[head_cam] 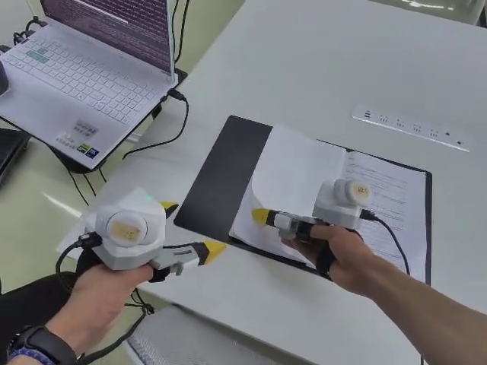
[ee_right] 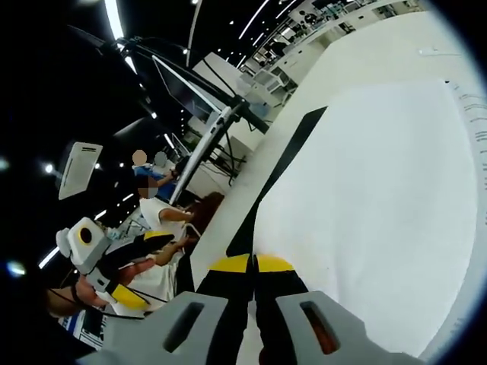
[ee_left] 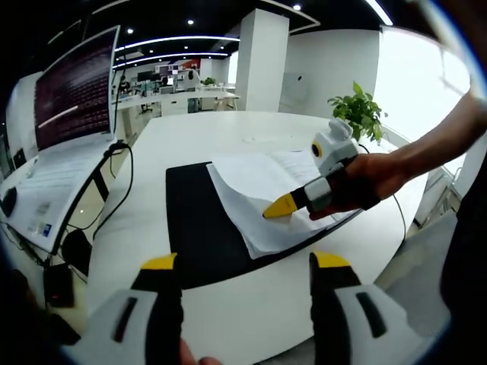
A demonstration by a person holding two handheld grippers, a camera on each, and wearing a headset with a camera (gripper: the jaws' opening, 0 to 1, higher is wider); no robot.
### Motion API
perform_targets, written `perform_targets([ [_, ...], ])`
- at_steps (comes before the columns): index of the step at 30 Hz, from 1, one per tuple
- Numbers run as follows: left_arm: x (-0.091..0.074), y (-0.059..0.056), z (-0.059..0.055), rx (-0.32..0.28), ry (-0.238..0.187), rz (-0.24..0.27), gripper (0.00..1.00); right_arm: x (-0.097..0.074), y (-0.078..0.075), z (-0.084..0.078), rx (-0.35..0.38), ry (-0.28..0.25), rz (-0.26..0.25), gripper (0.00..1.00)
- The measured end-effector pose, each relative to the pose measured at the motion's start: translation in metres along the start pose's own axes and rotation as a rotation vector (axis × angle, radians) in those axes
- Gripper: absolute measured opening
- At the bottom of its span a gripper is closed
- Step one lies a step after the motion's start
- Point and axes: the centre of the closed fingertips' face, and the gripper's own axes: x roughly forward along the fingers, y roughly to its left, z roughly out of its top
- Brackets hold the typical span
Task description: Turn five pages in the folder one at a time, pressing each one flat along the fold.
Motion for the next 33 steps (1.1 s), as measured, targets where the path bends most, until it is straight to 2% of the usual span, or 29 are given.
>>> perform_targets([
  [9,0.008,0.000,-0.002,0.007,0.002,-0.021,0.68,0.010,-0.016,-0.011,0.045,0.033,-0.031,0.00],
  [16,0.012,0.000,-0.003,-0.024,-0.003,-0.023,0.68,0.016,-0.024,-0.021,0.063,0.062,-0.062,0.03],
  [21,0.012,0.001,-0.007,-0.028,0.004,-0.020,0.68,0.017,-0.029,-0.021,0.080,0.050,-0.069,0.04],
  [23,0.011,0.001,-0.007,-0.030,0.005,-0.021,0.68,0.017,-0.027,-0.021,0.102,0.042,-0.056,0.07],
  [29,0.011,-0.005,-0.006,-0.018,0.015,-0.035,0.69,0.017,-0.019,-0.021,0.092,0.039,-0.041,0.13],
  [33,0.012,-0.012,-0.006,-0.023,0.026,-0.051,0.72,0.016,-0.007,-0.019,0.083,0.031,-0.008,0.23],
])
